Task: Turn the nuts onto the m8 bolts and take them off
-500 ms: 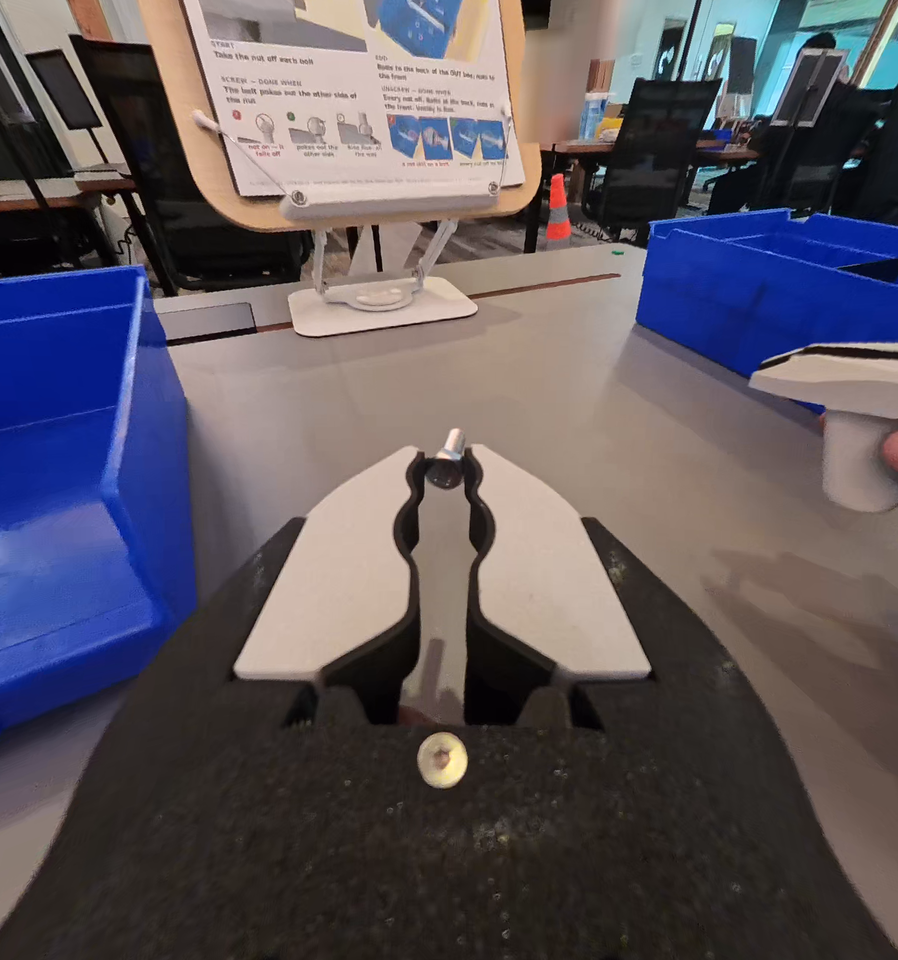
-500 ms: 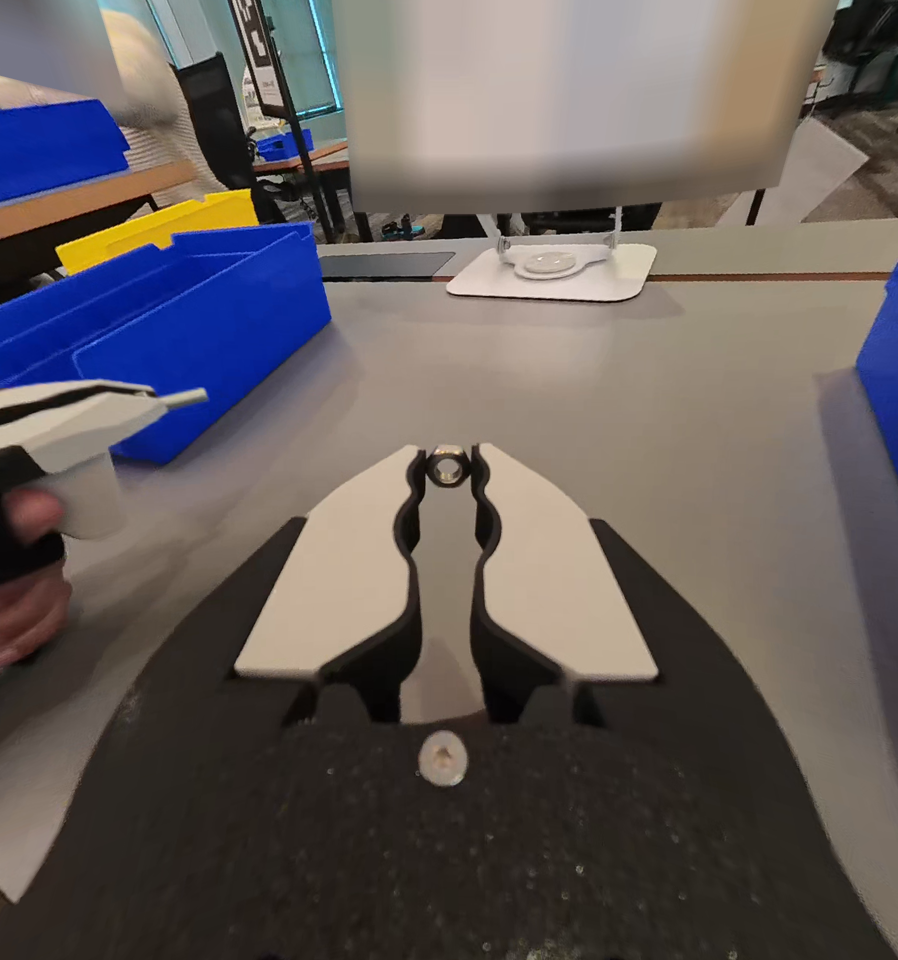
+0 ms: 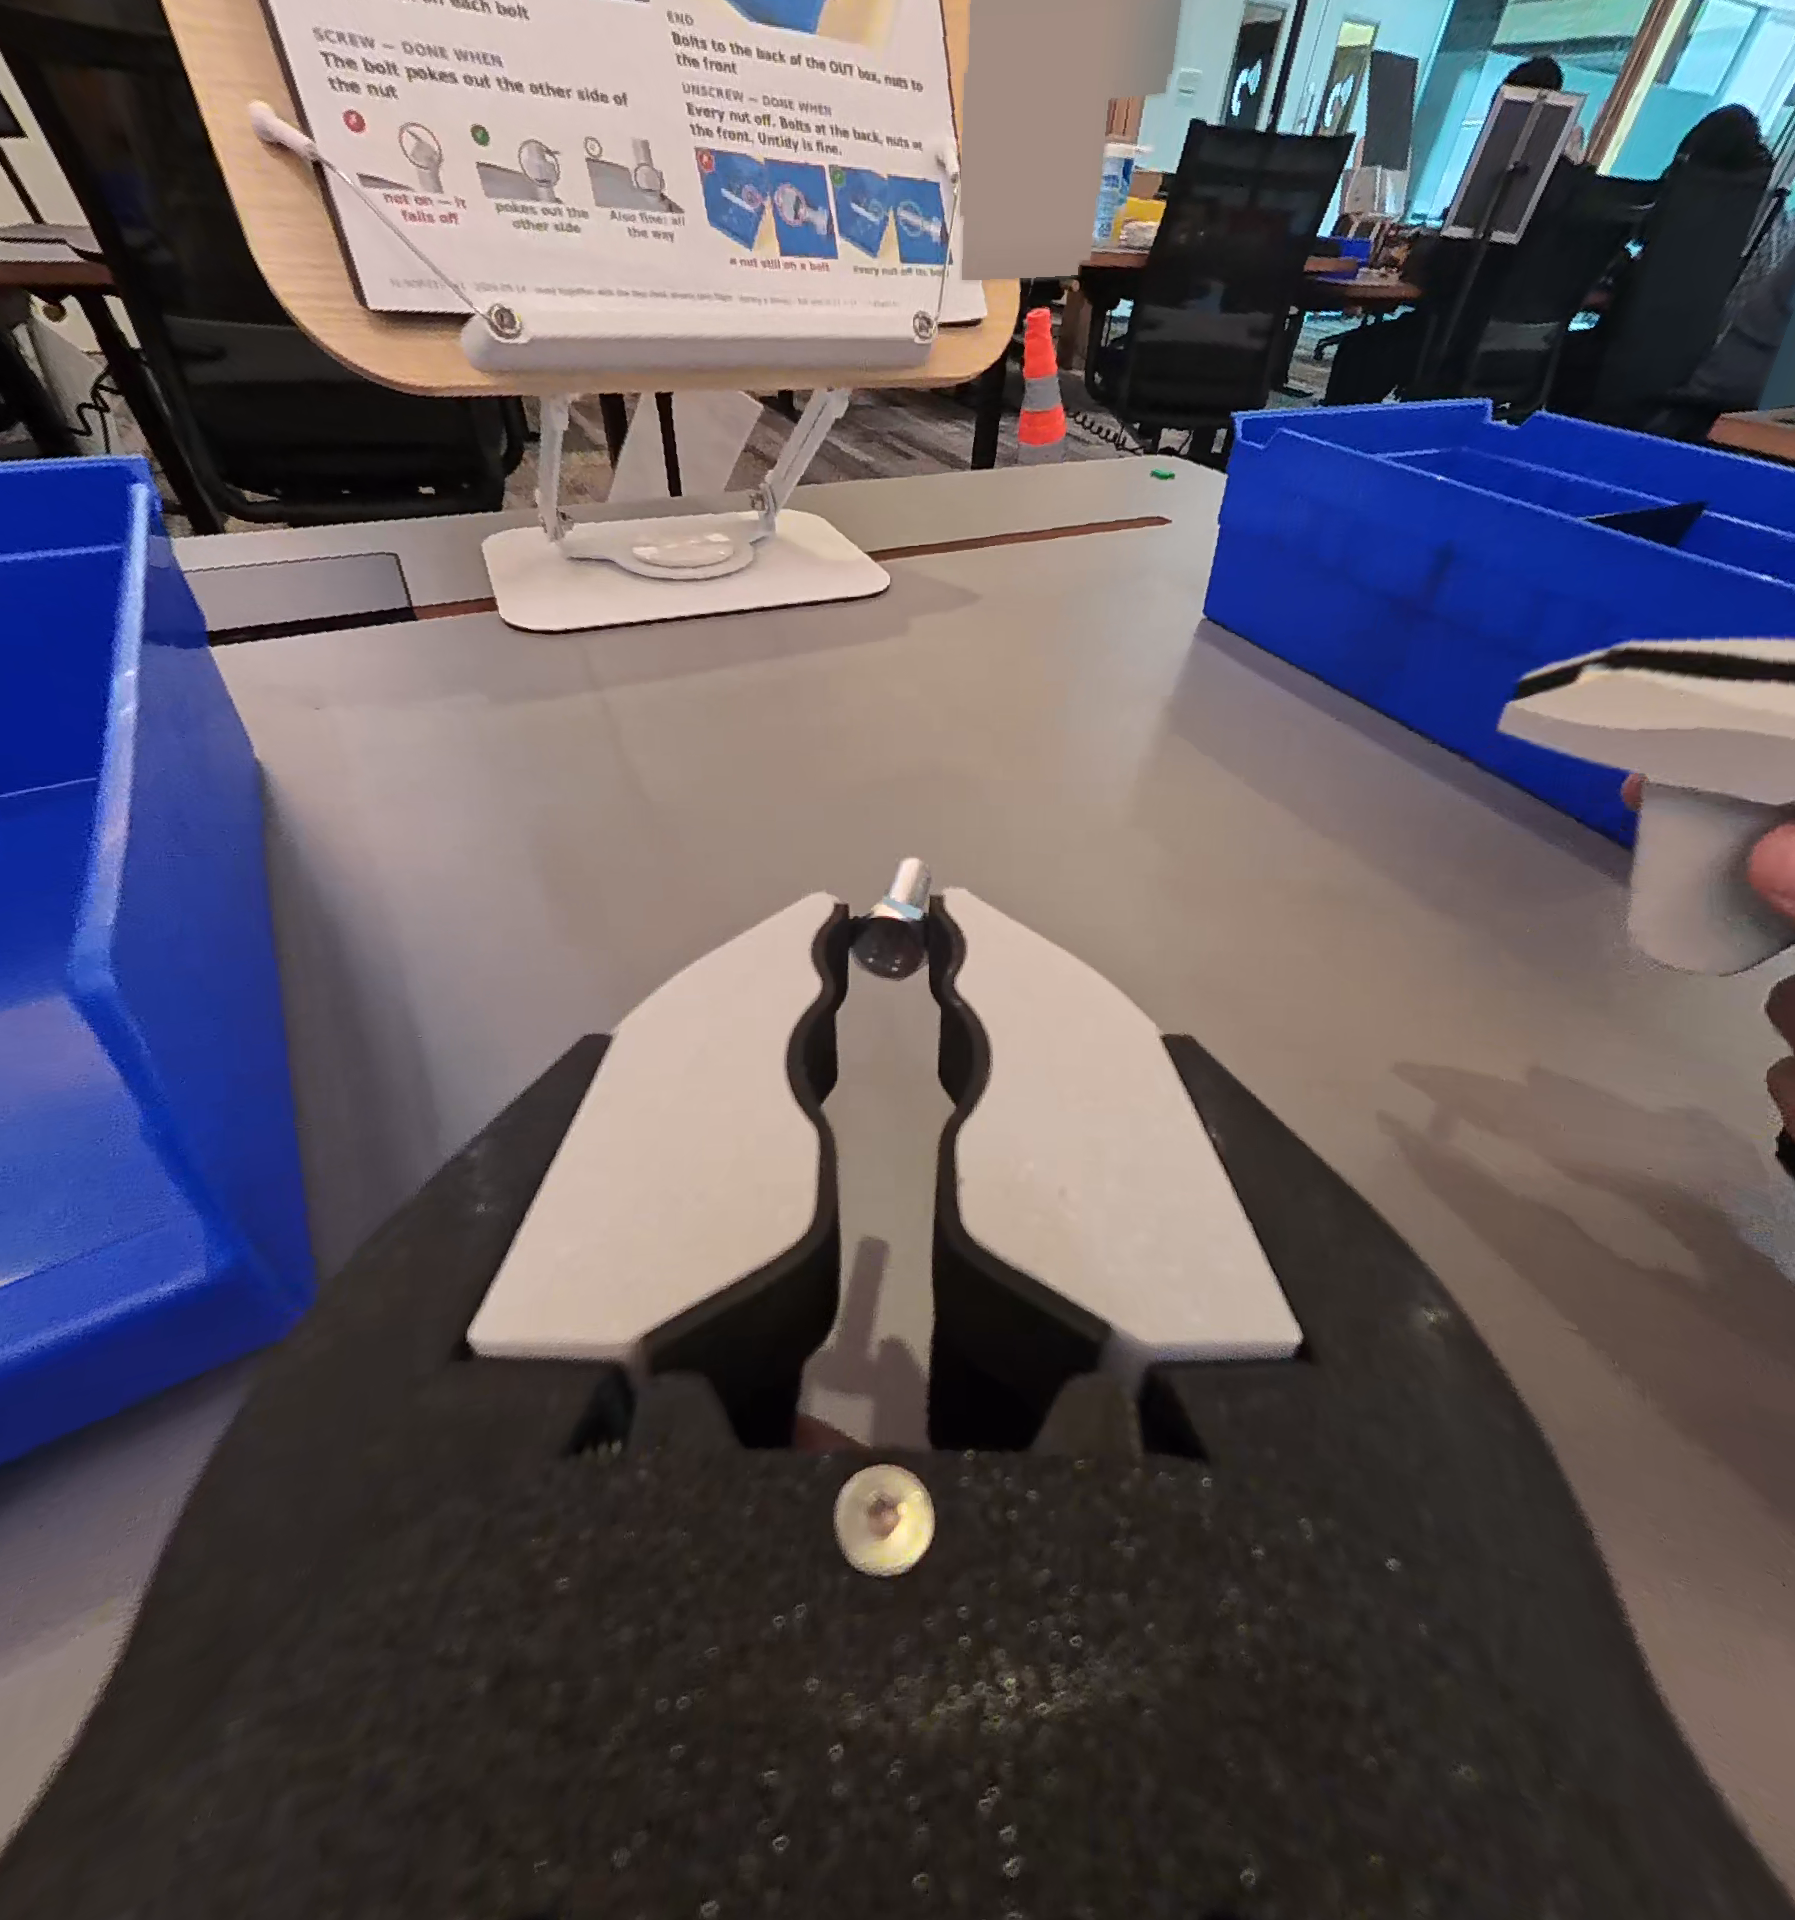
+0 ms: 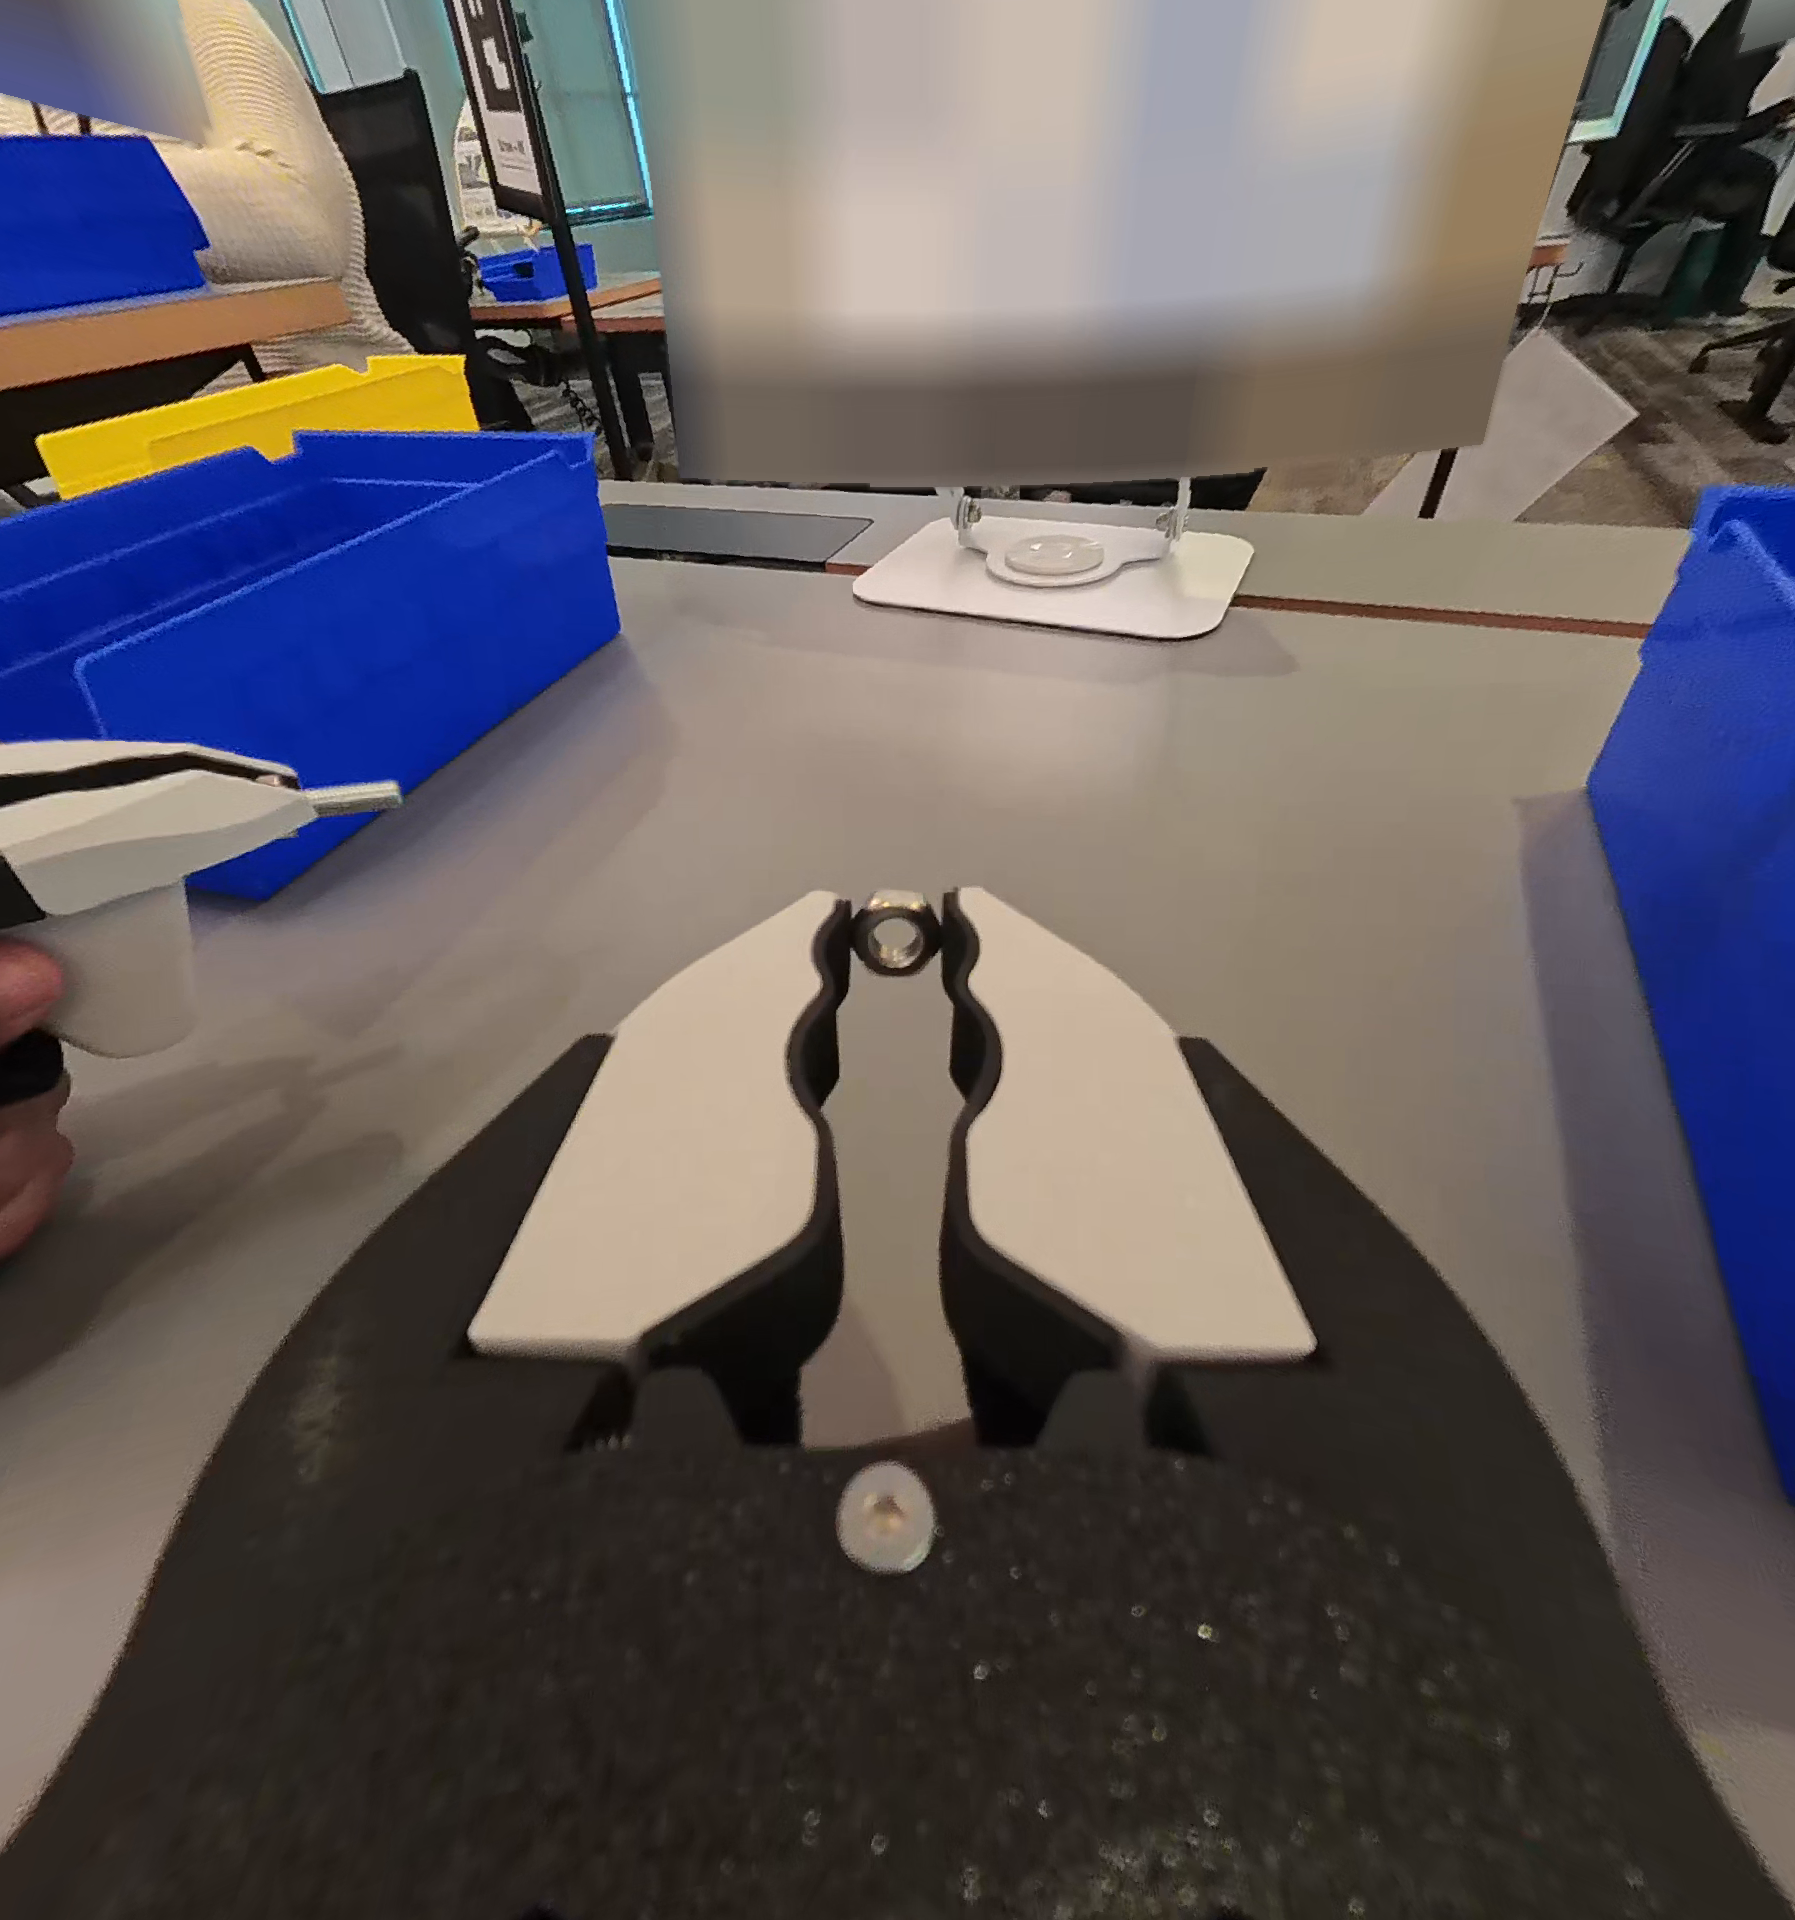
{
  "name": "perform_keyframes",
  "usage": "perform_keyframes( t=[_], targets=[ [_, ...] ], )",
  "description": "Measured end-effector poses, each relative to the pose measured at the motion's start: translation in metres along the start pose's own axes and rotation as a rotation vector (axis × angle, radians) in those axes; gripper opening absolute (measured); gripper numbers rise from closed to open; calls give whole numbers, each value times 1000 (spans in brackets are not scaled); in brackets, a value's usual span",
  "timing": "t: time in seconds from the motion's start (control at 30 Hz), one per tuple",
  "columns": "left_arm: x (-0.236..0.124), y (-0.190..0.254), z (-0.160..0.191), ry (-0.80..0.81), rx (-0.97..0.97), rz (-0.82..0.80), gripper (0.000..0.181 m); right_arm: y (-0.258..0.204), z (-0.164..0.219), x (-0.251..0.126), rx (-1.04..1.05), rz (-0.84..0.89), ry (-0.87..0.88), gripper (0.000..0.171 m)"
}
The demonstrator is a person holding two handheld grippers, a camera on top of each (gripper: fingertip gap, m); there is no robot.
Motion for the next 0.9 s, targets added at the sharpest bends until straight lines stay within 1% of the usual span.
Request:
perform_keyframes(
  t=[0.17, 0.2, 0.27, 0.37, 0.43, 0.47, 0.57, 0.63, 0.67, 0.77, 0.83, 0.9],
  targets=[
    [2, 5, 2, -17, 26, 24, 14, 7, -4, -4, -8, -2, -10, 16],
    [2, 5, 2, -17, 28, 25, 14, 9, -8, -6, -23, 0, -10, 16],
    [2, 6, 2, -14, 29, 37, 14, 20, -30, -16, -67, 28, 24, 16],
    [2, 6, 1, -9, 18, 50, 14, 67, -79, -38, -164, 149, 68, 16],
    [2, 6, -2, -7, 12, 54, 14, 108, -102, -49, -175, 203, 11, 16],
    [3, 6, -1, -15, 12, 61, 14, 131, -107, -50, -172, 226, -61, 16],
    [3, 8, 0, -24, 21, 69, 14, 201, -100, -49, -164, 313, -288, 16],
    [3, 9, 1, -25, 33, 71, 14, 233, -75, -44, -104, 293, -509, 17],
    [3, 10, 1, -26, 41, 71, 14, 246, -64, -42, -78, 291, -574, 17],
    [3, 13, 1, -32, 68, 68, 14, 273, -29, -41, -48, 319, -779, 17],
    [3, 15, 1, -31, 83, 66, 14, 282, -17, -40, -33, 337, -846, 17],
    [5, 17, 1, -38, 92, 71, 14, 287, -13, -40, -23, 351, -881, 17]
  ],
)
Point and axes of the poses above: each gripper's, where its closed fingertips meet, x out along the fingers, z out of its underside, y = z × x across the jaws, the point moved 4 cm from there along -x, back along the fingers, and after that the axes turned 9 degrees about x, right-handed, at the moved point
